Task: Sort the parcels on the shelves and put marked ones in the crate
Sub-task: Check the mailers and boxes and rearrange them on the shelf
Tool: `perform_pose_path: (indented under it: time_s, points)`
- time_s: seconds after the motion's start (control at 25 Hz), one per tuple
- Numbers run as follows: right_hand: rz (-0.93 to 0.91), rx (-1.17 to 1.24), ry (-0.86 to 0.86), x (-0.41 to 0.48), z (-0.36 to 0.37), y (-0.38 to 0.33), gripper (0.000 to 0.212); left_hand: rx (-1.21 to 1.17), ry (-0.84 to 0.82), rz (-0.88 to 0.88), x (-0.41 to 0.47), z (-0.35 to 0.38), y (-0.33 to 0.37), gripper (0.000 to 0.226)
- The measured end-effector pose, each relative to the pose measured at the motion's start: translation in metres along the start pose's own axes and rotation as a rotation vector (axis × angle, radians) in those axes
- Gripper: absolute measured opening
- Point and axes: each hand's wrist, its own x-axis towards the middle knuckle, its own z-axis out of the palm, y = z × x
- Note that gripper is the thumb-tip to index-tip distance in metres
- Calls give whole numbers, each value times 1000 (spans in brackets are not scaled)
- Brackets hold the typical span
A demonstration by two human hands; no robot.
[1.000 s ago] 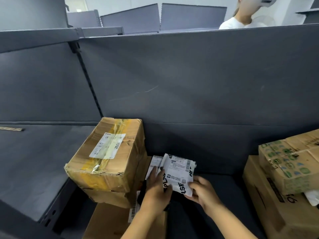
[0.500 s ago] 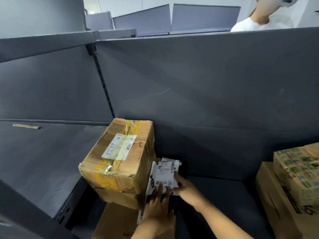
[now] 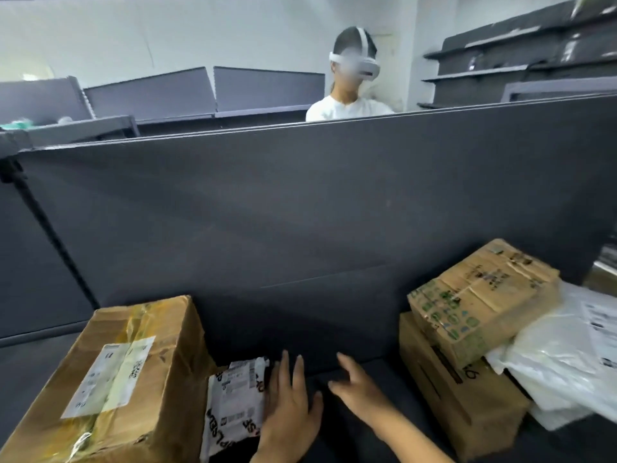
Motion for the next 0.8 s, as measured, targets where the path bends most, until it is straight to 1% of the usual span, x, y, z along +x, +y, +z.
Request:
perform_pose_path:
  time_s: [0.04,0.08,0.12,0.2,0.24,0.28,0.4,0.56,0.64,0.72,0.8]
  points:
    - [20,44,68,-4,-14,8,65,-105,-116,-3,7,16,-4,69]
    - [30,90,151,-10,-28,17,65,-128,-273,1,11,25,-7,70]
    - [36,136,230,-17,-43,27,64,-116,-294,36,15,32,10,71]
    - [70,223,340,-29,-69,44,64,-107,-239,166,20,43,41,72]
    - [95,296,390,-37,-82,49,64,-105,-248,209,23,48,57,72]
    - [117,381,441,-44,-93,55,62,-114,-290,232,25,52,69,72]
    - [127,529,593,-60,-123,70,46,-145,-356,294,36,72,96,75]
    - [59,646,622,-64,-141,74,44,-173,-363,349,40,76,122,77]
    - [43,710,620,-56,-148,75,54,-188,-365,351,45,75,126,77]
    - [42,765,611,-42,-153,74,78,-202,-379,336,49,73,125,77]
    - [21,851,670,-26,-158,69,96,-193,-382,323,50,69,118,77]
